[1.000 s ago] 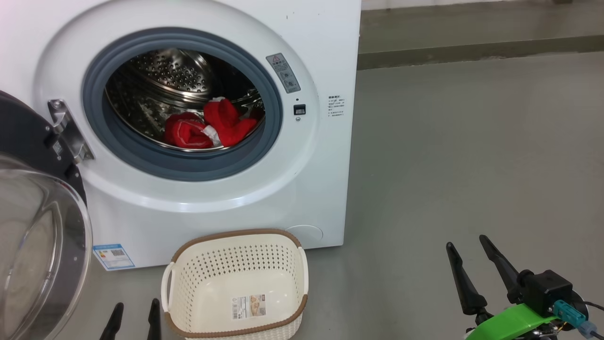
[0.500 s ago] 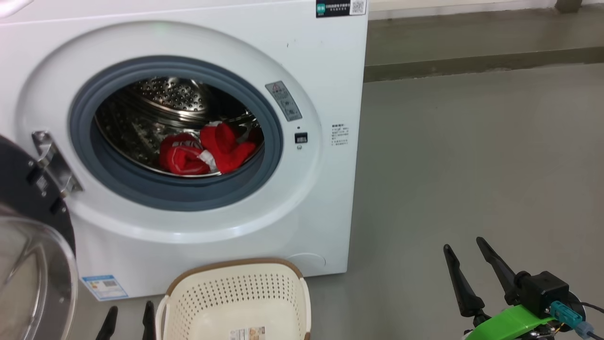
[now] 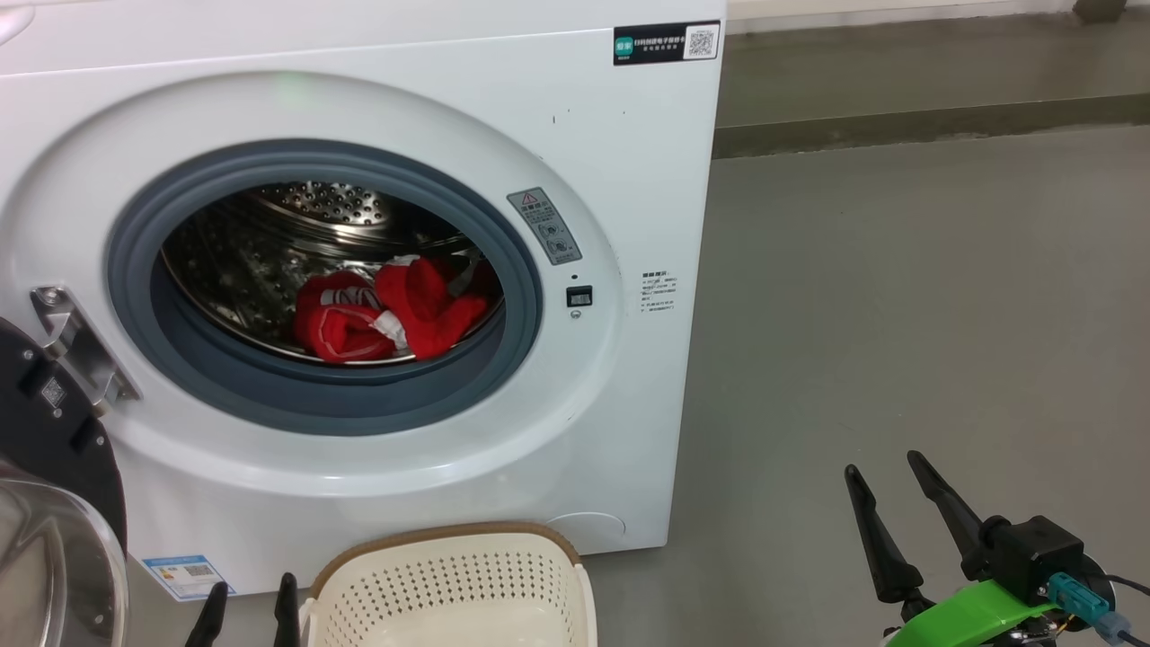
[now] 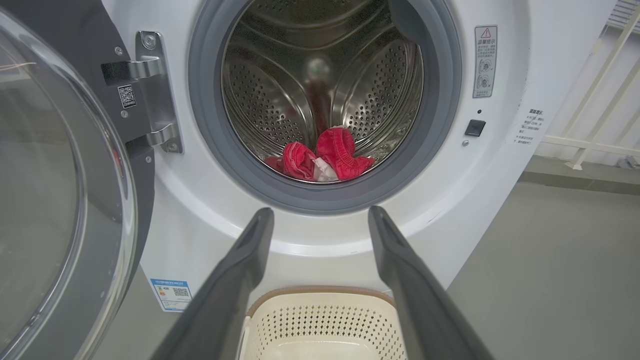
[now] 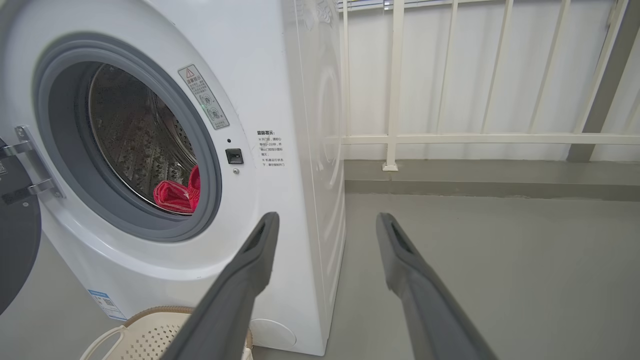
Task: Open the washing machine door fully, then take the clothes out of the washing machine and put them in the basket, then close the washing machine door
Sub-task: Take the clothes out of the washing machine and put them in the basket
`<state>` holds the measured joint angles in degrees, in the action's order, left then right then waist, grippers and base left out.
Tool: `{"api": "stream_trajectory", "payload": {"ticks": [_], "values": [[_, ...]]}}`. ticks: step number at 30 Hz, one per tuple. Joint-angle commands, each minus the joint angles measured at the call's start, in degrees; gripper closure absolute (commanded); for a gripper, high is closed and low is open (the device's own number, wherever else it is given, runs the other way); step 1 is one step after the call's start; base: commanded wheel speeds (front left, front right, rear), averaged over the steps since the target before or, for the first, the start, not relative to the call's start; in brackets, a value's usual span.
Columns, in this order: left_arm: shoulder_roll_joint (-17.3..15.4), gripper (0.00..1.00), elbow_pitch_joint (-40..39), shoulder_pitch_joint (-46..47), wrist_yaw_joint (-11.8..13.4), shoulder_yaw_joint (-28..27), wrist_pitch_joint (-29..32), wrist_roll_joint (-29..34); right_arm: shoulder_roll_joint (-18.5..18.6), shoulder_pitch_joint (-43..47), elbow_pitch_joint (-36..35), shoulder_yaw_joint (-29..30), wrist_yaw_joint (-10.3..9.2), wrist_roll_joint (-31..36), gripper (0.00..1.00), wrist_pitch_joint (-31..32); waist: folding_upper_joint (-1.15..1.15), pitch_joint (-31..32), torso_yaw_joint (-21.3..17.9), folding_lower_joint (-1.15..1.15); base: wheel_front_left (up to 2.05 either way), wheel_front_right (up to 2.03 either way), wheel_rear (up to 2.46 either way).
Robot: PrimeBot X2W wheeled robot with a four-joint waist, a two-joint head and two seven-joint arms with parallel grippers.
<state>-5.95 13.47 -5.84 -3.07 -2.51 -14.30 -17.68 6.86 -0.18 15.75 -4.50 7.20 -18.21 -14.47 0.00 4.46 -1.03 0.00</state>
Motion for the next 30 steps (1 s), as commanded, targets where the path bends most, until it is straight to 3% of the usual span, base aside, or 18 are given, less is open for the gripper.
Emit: {"api": "stream_trajectory", "payload": {"ticks": [1, 19, 30], "values": [[-0.39, 0.00, -1.00, 2.43, -0.22, -2.21, -0.70, 0.57, 0.72, -1.23, -1.38, -1.18, 0.29, -0.57, 0.00, -0.52, 0.00, -0.03, 0.05, 0.00, 0.00, 0.00, 0.00], [0.07, 0.00, -0.88, 2.57, -0.19, -2.63, -0.70, 1.59, 0.67, -1.48, -1.61, -1.01, 0.29, -0.39, 0.00, -0.52, 0.00, -0.61, 0.39, 0.00, 0.00, 0.00, 0.00], [0.59, 0.00, 0.08, 6.02, -0.84, -2.54, 0.21, -1.29, 0.53, -2.06, -1.76, -1.00, 0.29, -0.35, 0.00, -0.52, 0.00, -2.85, 1.15, 0.00, 0.00, 0.00, 0.00]]}}
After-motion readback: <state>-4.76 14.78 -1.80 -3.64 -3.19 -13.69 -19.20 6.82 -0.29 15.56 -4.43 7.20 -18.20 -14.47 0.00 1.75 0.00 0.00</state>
